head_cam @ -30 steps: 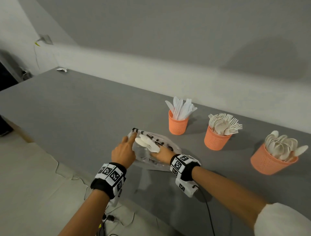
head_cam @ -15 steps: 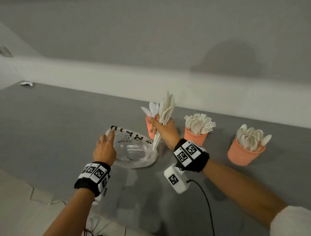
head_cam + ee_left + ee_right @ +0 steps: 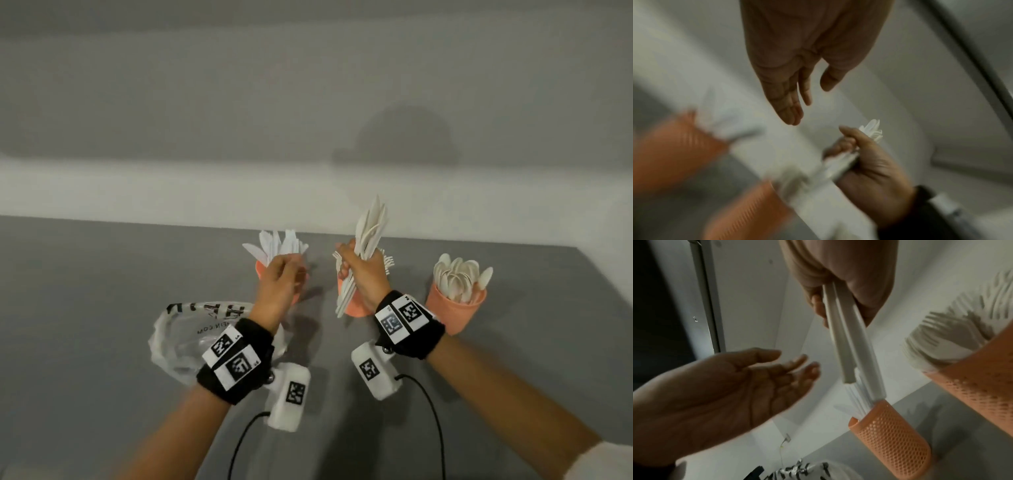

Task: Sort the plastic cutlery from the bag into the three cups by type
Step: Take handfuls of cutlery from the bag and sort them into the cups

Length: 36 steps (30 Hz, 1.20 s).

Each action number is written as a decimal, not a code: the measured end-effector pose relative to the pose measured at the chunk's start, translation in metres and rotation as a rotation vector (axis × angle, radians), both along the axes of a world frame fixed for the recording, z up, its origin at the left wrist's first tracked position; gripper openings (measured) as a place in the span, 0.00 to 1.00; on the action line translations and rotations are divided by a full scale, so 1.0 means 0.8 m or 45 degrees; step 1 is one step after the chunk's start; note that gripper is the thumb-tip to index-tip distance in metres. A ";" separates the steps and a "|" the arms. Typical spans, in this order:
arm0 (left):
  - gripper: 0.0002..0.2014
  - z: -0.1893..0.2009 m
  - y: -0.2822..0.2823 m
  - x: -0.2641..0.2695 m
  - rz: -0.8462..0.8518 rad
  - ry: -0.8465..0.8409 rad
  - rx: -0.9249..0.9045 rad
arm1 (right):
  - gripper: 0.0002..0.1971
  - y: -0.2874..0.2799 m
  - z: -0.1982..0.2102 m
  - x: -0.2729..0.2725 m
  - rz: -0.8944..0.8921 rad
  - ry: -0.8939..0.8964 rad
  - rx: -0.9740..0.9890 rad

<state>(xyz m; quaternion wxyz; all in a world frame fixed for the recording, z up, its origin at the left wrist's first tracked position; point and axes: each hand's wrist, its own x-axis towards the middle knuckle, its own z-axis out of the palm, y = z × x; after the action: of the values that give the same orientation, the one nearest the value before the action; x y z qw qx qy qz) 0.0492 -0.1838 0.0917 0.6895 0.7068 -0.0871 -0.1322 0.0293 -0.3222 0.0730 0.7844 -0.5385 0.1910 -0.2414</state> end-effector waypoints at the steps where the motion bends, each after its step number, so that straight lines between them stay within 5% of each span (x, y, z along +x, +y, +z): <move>1: 0.09 -0.006 -0.017 -0.006 -0.075 0.294 -0.142 | 0.14 -0.003 0.006 -0.005 -0.032 -0.021 -0.010; 4: 0.21 -0.030 -0.049 -0.019 -0.275 0.924 -0.303 | 0.13 -0.015 0.020 -0.021 -0.115 -0.089 -0.029; 7: 0.27 -0.037 -0.074 -0.027 -0.356 1.071 -0.517 | 0.11 -0.026 0.015 -0.031 -0.176 -0.063 -0.151; 10: 0.28 -0.029 -0.095 -0.034 -0.451 1.027 -0.541 | 0.08 -0.028 -0.009 -0.039 -0.245 0.063 -0.190; 12: 0.30 -0.033 -0.103 -0.036 -0.555 0.949 -0.347 | 0.08 -0.033 -0.020 -0.043 -0.292 0.136 -0.137; 17: 0.16 -0.030 -0.110 -0.036 -0.656 0.314 0.179 | 0.13 -0.056 -0.028 -0.056 -0.309 0.299 -0.357; 20: 0.23 -0.022 -0.126 -0.034 -0.561 0.092 0.076 | 0.10 -0.050 -0.043 -0.059 -0.204 0.404 -0.627; 23: 0.06 -0.016 -0.141 -0.038 -0.469 0.085 -0.001 | 0.16 -0.037 -0.056 -0.064 -0.075 0.499 -0.829; 26: 0.05 -0.025 -0.148 -0.029 -0.363 0.190 -0.022 | 0.12 -0.039 -0.052 -0.066 0.034 0.483 -0.987; 28: 0.07 -0.027 -0.149 -0.020 -0.451 0.241 -0.041 | 0.05 -0.047 -0.039 -0.071 0.176 0.416 -0.856; 34: 0.08 -0.010 -0.144 -0.006 -0.877 0.334 -0.052 | 0.09 -0.063 -0.007 -0.084 0.637 0.388 0.008; 36: 0.09 -0.010 -0.145 -0.003 -0.920 0.292 0.021 | 0.11 -0.058 -0.007 -0.082 0.647 0.382 0.110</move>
<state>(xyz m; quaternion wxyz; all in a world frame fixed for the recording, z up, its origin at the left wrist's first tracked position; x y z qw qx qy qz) 0.0468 -0.2996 0.0841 0.5980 0.6165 -0.2520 -0.4460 -0.0362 -0.3690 0.0673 0.8048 -0.5650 0.1740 0.0532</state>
